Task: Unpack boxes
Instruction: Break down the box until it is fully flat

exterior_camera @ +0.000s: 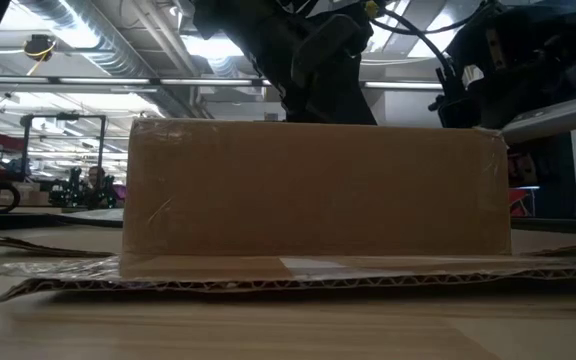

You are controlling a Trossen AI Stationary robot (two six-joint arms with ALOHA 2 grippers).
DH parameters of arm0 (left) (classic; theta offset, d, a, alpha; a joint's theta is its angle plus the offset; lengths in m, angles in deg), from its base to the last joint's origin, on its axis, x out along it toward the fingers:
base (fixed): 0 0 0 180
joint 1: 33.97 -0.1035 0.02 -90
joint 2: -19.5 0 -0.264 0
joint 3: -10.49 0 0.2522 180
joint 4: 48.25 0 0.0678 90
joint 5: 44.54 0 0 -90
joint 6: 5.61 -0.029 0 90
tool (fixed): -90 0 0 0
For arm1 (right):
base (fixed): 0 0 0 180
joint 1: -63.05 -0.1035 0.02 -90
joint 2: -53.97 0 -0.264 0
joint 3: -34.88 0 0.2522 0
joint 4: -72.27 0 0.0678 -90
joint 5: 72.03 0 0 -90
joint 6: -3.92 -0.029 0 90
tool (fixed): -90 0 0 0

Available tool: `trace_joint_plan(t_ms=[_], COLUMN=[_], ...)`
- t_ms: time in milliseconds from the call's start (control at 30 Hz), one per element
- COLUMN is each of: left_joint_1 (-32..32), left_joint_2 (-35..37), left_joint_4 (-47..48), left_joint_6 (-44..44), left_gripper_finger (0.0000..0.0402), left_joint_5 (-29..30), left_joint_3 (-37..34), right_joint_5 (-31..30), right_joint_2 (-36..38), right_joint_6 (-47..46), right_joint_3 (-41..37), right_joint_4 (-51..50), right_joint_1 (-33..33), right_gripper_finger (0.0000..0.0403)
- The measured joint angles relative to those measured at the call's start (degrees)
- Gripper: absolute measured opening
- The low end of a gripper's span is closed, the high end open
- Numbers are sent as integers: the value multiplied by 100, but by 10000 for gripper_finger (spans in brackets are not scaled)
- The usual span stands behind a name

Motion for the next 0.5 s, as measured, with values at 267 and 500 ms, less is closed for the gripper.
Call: trace_joint_plan(t_ms=[267,500], left_joint_1=[-7,-7], left_joint_2=[0,0], left_joint_4=[-2,-3], left_joint_6=[0,0], left_gripper_finger=[239,239], left_joint_5=[0,4], left_joint_3=[0,0], right_joint_5=[54,187], right_joint_2=[-8,-162], right_joint_6=[83,128], right_joint_3=[0,0], right_joint_4=[4,108], right_joint_1=[-4,-1], right_gripper_finger=[58,58])
